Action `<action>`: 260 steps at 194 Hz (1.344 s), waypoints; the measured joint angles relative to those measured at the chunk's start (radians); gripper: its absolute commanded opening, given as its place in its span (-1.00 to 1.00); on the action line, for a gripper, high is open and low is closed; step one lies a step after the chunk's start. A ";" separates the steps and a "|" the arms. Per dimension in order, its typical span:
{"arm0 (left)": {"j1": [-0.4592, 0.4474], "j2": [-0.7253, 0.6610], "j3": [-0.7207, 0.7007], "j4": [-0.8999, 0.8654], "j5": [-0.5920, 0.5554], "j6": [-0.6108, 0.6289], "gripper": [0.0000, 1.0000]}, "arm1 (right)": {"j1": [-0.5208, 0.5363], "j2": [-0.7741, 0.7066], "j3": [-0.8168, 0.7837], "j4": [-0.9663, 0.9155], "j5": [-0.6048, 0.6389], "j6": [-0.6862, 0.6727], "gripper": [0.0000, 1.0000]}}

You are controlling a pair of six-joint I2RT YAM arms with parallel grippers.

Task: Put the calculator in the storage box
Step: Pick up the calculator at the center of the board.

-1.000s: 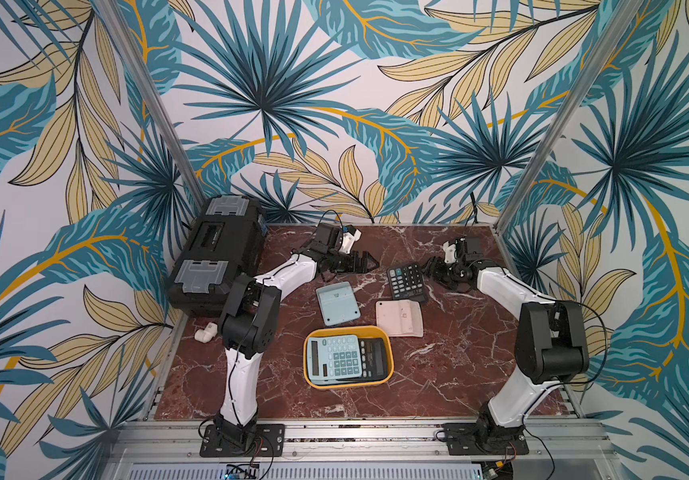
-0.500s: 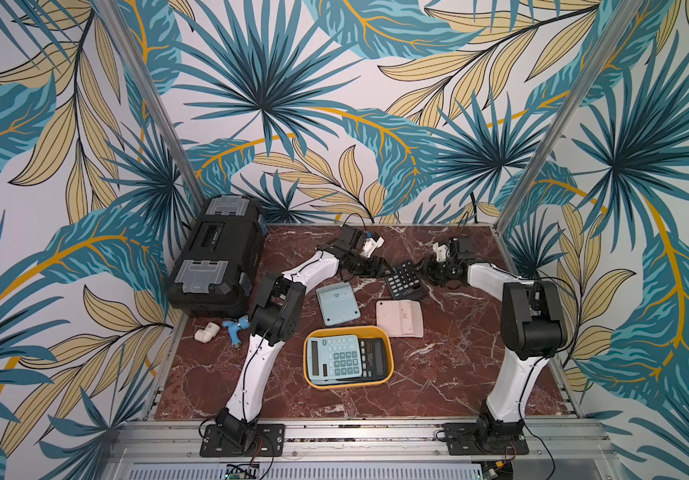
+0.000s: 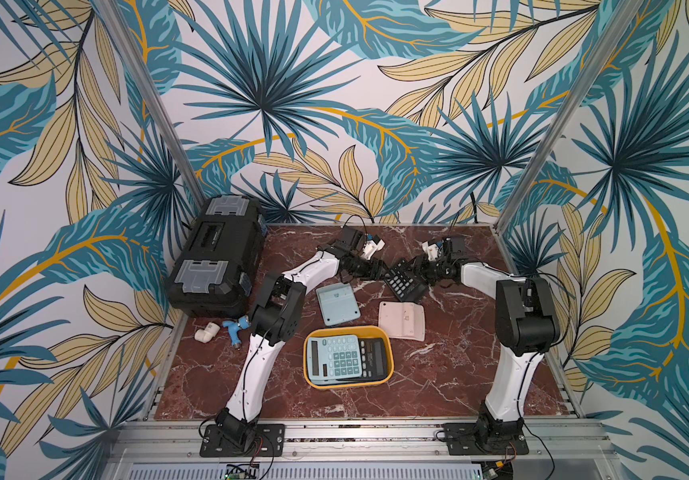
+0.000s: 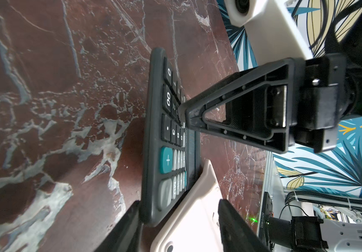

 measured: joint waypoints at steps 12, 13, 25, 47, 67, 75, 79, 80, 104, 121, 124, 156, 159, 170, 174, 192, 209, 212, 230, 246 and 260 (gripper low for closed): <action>0.000 0.000 0.000 0.000 0.006 -0.006 0.04 | 0.000 -0.010 -0.014 0.003 0.000 0.000 -0.20; 0.000 0.000 0.000 0.000 0.007 -0.005 0.03 | 0.000 -0.010 -0.014 0.003 0.000 0.000 -0.20; -0.003 0.001 0.008 -0.002 0.012 -0.011 -0.05 | 0.000 -0.023 -0.033 0.005 0.000 0.000 -0.20; -0.011 0.011 0.037 -0.005 0.018 -0.019 -0.18 | -0.004 -0.051 -0.065 0.021 0.007 0.000 -0.20; -0.021 0.017 0.050 -0.005 0.017 -0.024 -0.25 | -0.005 -0.078 -0.093 0.025 0.011 0.000 -0.20; -0.026 0.018 0.051 -0.005 0.016 -0.028 -0.25 | -0.005 -0.089 -0.103 0.026 0.011 0.000 -0.20; -0.028 0.020 0.053 -0.005 0.016 -0.028 -0.25 | -0.004 -0.093 -0.108 0.026 0.011 0.000 -0.20; -0.029 0.021 0.054 -0.005 0.016 -0.029 -0.25 | -0.004 -0.094 -0.109 0.026 0.011 0.000 -0.20; -0.043 0.052 0.080 -0.004 0.014 -0.029 -0.13 | -0.003 -0.121 -0.132 0.026 0.011 0.002 -0.20; -0.050 0.073 0.087 -0.014 0.001 -0.027 -0.06 | -0.003 -0.141 -0.147 0.026 0.012 0.004 -0.20; -0.051 0.076 0.089 -0.017 -0.002 -0.025 -0.05 | -0.003 -0.146 -0.150 0.026 0.012 0.004 -0.20; -0.055 0.096 0.098 -0.042 -0.026 -0.021 -0.11 | -0.004 -0.192 -0.178 0.025 0.021 0.003 -0.19; -0.055 0.096 0.098 -0.043 -0.027 -0.020 -0.13 | -0.004 -0.197 -0.182 0.026 0.023 0.003 -0.19; -0.055 0.099 0.099 -0.043 -0.030 -0.026 -0.22 | -0.004 -0.217 -0.196 0.025 0.027 0.003 -0.19; -0.055 0.099 0.099 -0.043 -0.030 -0.023 -0.27 | -0.004 -0.223 -0.202 0.025 0.029 0.003 -0.19; -0.057 0.100 0.099 -0.037 -0.025 -0.039 -0.47 | -0.004 -0.257 -0.228 0.023 0.037 0.003 -0.15; -0.056 0.100 0.099 -0.020 -0.013 -0.067 -0.62 | -0.006 -0.296 -0.256 0.020 0.045 0.003 -0.12; -0.057 0.100 0.099 -0.016 -0.009 -0.067 -0.63 | -0.006 -0.304 -0.262 0.019 0.047 0.003 -0.11; -0.057 0.099 0.098 0.010 0.008 -0.098 -0.81 | -0.008 -0.355 -0.294 0.001 0.065 -0.002 0.00; -0.057 0.099 0.098 0.029 0.011 -0.114 -0.98 | -0.011 -0.401 -0.304 -0.032 0.086 -0.018 0.09; -0.059 0.099 0.098 0.041 0.012 -0.135 -1.00 | -0.015 -0.445 -0.307 -0.056 0.105 -0.033 0.17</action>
